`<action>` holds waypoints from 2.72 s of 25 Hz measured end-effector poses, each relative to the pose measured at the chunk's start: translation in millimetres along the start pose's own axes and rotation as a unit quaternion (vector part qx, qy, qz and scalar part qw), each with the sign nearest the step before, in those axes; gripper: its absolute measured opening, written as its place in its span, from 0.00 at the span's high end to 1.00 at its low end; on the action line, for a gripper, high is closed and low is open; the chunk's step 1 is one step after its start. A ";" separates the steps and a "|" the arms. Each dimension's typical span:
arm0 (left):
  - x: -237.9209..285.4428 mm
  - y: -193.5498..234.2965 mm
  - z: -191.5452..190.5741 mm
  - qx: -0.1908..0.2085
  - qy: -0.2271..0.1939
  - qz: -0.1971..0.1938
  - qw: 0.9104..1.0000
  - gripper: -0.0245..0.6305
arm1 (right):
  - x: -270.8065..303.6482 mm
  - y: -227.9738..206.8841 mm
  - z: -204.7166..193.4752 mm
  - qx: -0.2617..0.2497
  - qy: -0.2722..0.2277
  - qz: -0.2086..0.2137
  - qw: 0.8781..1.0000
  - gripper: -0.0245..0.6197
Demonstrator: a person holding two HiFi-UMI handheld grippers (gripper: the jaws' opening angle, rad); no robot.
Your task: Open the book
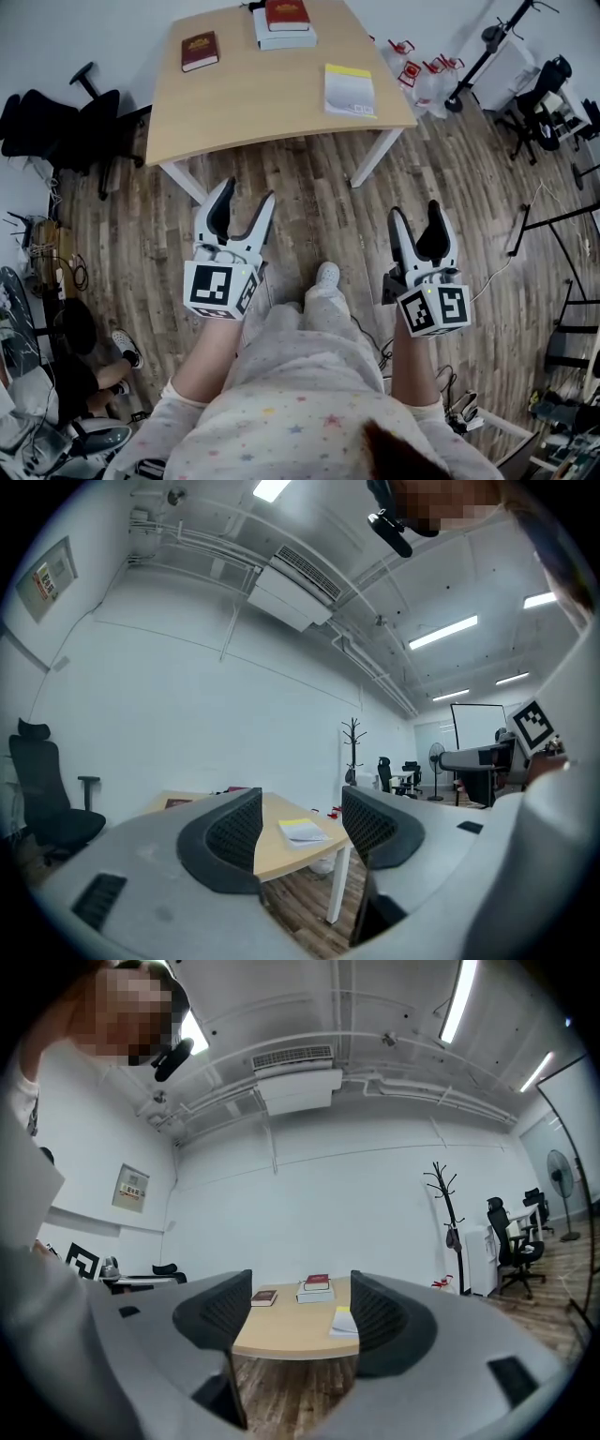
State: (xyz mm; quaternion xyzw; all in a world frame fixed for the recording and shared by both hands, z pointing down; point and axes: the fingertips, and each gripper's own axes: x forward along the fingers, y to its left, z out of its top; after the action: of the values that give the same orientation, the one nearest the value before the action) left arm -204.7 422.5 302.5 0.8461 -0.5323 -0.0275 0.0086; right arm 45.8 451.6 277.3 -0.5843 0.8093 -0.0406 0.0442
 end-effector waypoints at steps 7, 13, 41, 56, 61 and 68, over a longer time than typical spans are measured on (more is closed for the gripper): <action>40.3 1.8 -5.4 0.009 0.011 0.021 1.000 0.59 | 43.8 -30.0 -3.7 0.010 0.009 0.023 1.000 0.48; 94.4 -0.3 -10.9 0.006 0.014 0.047 0.999 0.59 | 92.3 -71.2 -2.2 0.013 0.016 0.051 0.999 0.48; 296.1 56.3 -15.0 0.001 0.006 0.063 0.998 0.59 | 292.5 -151.8 3.0 -0.017 0.028 0.085 0.996 0.49; 393.6 120.0 -18.8 -0.005 0.011 0.057 0.998 0.59 | 404.5 -172.7 -2.0 0.007 0.034 0.077 0.996 0.49; 433.3 129.0 -15.4 -0.001 0.007 0.084 0.996 0.59 | 447.6 -196.9 3.9 0.007 0.032 0.105 0.994 0.49; 484.6 139.5 -13.0 0.010 0.004 0.135 0.991 0.59 | 508.7 -235.8 13.0 0.010 0.032 0.155 0.987 0.50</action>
State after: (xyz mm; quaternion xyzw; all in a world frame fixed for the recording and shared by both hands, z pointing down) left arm -120.3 -74.8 303.5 0.7665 -0.6420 -0.0175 0.0058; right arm 110.1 -105.5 279.8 -0.4497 0.8907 -0.0599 0.0298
